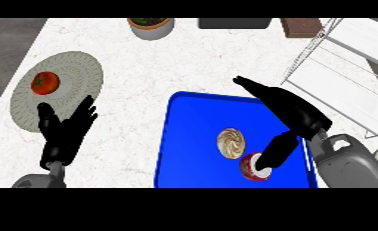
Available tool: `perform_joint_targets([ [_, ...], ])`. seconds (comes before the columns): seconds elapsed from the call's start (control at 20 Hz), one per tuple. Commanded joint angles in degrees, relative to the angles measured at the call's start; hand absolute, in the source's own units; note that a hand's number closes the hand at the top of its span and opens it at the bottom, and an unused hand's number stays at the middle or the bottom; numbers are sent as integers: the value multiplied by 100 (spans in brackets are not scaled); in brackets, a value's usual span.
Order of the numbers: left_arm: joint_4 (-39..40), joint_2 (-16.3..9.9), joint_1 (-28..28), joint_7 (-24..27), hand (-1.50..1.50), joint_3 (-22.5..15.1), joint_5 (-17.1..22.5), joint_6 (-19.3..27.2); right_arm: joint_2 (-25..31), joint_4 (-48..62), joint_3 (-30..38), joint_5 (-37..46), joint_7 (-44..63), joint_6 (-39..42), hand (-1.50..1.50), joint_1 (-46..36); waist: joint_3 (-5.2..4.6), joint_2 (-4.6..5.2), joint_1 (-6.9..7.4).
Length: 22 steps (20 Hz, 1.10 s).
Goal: Pick the cupcake from the tray and place it in the tiered shelf
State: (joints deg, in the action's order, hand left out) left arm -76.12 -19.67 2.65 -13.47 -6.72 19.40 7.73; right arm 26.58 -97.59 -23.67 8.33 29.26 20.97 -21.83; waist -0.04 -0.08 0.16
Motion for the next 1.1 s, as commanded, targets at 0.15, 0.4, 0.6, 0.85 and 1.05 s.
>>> perform_joint_targets([
  [0.15,314,133,311,-43,0,201,-193,-91,-506,-451,-542,832,657,208,-150,360,2,2,-37],
  [0.4,500,204,477,-99,0,401,-232,-260,-587,-90,-236,1354,579,348,-150,359,2,9,-27],
  [0.6,363,295,229,3,0,435,-396,-352,-1056,-111,-583,2126,686,57,-150,755,3,6,-12],
  [0.85,227,539,253,-115,0,507,-620,-297,-1203,-371,-440,2495,555,254,-150,1123,3,6,-22],
  [1.05,-103,562,-63,-290,0,552,-649,-379,-1601,8,-391,2774,617,368,-150,897,3,5,-6],
])
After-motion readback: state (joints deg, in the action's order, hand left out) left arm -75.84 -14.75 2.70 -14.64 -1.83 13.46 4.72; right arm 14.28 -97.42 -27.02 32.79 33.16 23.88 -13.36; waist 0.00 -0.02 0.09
